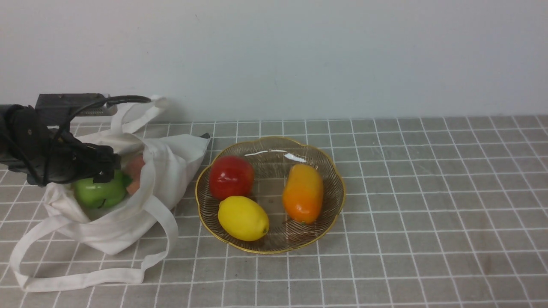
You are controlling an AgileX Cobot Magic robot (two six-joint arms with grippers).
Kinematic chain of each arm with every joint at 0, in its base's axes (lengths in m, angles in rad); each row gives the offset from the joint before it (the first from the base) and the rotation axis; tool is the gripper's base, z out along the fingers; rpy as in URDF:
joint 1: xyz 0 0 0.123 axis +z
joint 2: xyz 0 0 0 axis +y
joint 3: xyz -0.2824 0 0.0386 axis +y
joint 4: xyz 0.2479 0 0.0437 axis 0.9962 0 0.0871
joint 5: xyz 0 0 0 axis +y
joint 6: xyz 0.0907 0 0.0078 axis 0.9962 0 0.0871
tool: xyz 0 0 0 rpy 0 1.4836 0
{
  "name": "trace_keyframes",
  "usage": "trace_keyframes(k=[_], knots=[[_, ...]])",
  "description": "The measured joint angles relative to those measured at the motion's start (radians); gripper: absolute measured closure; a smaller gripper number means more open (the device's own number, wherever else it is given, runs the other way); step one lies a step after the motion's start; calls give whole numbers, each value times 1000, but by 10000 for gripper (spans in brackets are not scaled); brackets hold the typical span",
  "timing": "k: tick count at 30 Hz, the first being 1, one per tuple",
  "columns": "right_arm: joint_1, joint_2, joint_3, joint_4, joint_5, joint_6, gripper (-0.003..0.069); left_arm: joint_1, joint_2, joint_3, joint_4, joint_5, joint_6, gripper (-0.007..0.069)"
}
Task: Take the fruit out of the bag on the grey coffee tablecloth and place them on the plate.
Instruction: 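Reach into the white bag and grasp the apple with the left gripper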
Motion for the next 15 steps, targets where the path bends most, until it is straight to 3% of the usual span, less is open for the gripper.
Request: trace_keyframes(k=[3,15], knots=[[0,0,0,0,0,0,673,-12,19,-4,0,-3,-49,30],[0,0,0,0,0,0,673,-29,63,-40,19,0,-55,30]])
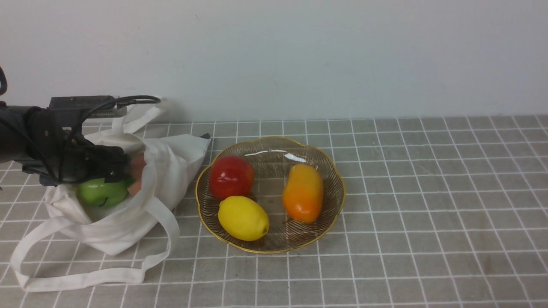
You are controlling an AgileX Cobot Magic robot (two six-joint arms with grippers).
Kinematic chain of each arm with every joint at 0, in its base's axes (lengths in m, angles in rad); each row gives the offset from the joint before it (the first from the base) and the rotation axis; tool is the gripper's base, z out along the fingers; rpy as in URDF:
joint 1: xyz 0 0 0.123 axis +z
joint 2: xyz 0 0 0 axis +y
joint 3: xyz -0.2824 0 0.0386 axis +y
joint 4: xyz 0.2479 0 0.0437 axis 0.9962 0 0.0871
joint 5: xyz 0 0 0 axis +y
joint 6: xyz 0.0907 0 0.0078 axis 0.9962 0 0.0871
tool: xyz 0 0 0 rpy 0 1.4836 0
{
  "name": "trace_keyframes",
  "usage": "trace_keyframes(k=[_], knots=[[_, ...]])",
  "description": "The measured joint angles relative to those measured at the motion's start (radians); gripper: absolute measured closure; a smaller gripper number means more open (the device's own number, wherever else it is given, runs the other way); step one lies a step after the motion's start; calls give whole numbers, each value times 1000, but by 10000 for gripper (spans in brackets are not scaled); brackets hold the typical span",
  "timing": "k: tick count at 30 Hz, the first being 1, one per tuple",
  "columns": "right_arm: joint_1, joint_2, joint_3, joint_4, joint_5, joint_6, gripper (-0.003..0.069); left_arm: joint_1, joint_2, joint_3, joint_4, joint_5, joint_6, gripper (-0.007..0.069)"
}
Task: Take the fruit out of the bag on the grey coffee tablecloth and place them on the plate.
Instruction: 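Reach into the white bag and grasp the apple with the left gripper, then place the held apple onto the plate with the left gripper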
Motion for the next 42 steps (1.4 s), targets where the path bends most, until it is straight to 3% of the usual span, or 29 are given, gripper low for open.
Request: trace_keyframes(k=[8,19,28,37,42], knots=[[0,0,0,0,0,0,673,0,19,-21,2,9,0,87],[0,0,0,0,0,0,673,0,-71,-42,-31,258,0,109],[0,0,0,0,0,0,673,0,-217,-42,-55,356,1,118],[0,0,0,0,0,0,673,-14,-313,-42,-262,384,133,118],[0,0,0,0,0,0,673,-140,-350,-42,-466,375,298,118]])
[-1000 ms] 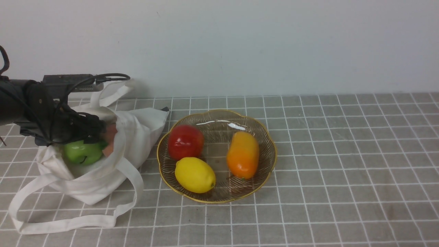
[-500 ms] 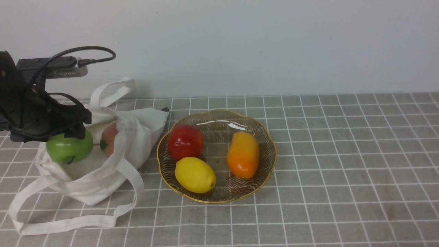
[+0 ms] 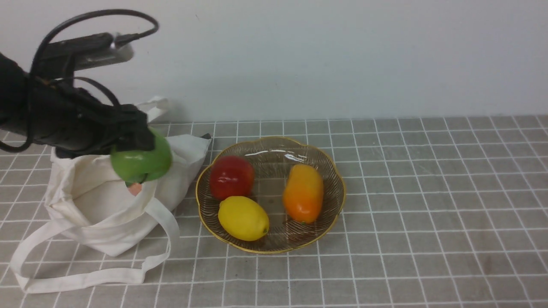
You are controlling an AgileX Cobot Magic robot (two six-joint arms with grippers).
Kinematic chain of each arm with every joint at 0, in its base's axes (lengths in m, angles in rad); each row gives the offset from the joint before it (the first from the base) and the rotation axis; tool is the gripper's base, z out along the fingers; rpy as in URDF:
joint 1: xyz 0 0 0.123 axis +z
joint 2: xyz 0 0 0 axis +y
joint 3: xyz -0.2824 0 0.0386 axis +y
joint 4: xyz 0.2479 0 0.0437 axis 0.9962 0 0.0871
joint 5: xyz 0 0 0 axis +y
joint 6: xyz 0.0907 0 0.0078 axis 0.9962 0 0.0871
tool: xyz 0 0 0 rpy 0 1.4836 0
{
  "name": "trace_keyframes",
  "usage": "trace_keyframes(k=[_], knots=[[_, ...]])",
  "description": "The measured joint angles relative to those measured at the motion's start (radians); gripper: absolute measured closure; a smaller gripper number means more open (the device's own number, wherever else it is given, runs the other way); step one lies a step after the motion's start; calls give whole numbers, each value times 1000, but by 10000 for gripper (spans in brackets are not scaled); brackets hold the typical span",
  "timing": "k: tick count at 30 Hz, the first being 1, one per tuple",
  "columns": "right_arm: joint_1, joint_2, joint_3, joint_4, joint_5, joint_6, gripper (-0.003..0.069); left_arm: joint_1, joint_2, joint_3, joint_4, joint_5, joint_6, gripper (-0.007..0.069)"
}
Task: Take the fruit out of the bag on the grey coffee tablecloth and place them on the plate.
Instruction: 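Place the held apple onto the plate with the left gripper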
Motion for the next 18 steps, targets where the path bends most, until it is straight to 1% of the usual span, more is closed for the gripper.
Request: trace_keyframes(k=[2,4,5,7,9,14,18], knots=[[0,0,0,0,0,0,673,-77,3,0,-81,-23,57,118],[0,0,0,0,0,0,673,-131,18,-2,-130,-55,95,118],[0,0,0,0,0,0,673,-182,40,-4,-173,-90,126,118],[0,0,0,0,0,0,673,-239,75,-10,-215,-136,155,119],[0,0,0,0,0,0,673,-295,137,-15,-242,-220,187,119],[0,0,0,0,0,0,673,-351,241,-15,-258,-389,224,120],[0,0,0,0,0,0,673,-354,283,-15,-261,-442,227,126]])
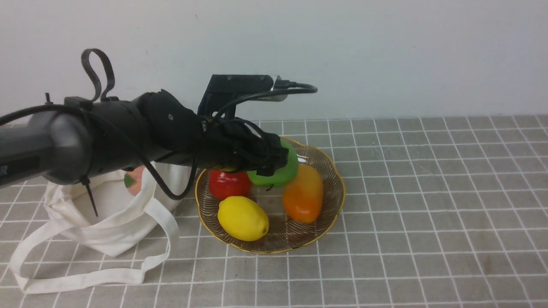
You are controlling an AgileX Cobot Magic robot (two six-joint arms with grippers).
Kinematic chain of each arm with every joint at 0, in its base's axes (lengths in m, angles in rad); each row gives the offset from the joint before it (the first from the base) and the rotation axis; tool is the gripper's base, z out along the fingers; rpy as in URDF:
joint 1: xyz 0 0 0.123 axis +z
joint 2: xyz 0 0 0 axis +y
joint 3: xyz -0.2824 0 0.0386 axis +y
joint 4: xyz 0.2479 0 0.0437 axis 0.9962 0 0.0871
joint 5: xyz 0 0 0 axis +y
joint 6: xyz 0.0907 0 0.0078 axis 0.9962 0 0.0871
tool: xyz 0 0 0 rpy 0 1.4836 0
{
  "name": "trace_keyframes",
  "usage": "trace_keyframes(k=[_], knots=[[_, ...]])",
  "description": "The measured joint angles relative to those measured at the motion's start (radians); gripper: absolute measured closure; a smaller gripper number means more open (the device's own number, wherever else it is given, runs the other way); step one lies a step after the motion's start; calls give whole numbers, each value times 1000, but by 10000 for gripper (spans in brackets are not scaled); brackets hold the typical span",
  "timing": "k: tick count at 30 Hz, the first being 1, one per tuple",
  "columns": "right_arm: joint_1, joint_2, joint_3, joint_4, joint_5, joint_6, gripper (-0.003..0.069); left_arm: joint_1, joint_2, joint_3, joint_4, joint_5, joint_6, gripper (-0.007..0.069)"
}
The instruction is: Take the fruit out of the bag on the grey coffee tablecloth and place them on the plate.
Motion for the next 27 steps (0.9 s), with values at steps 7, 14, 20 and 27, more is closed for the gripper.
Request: trace_keyframes(k=[7,14,20,27], knots=[[0,0,0,0,0,0,673,0,19,-1,-6,-11,0,61],[0,0,0,0,0,0,673,0,18,-2,-8,-11,0,-40],[0,0,0,0,0,0,673,19,-187,-2,7,28,0,335],[0,0,0,0,0,0,673,91,-531,-2,65,122,0,621]])
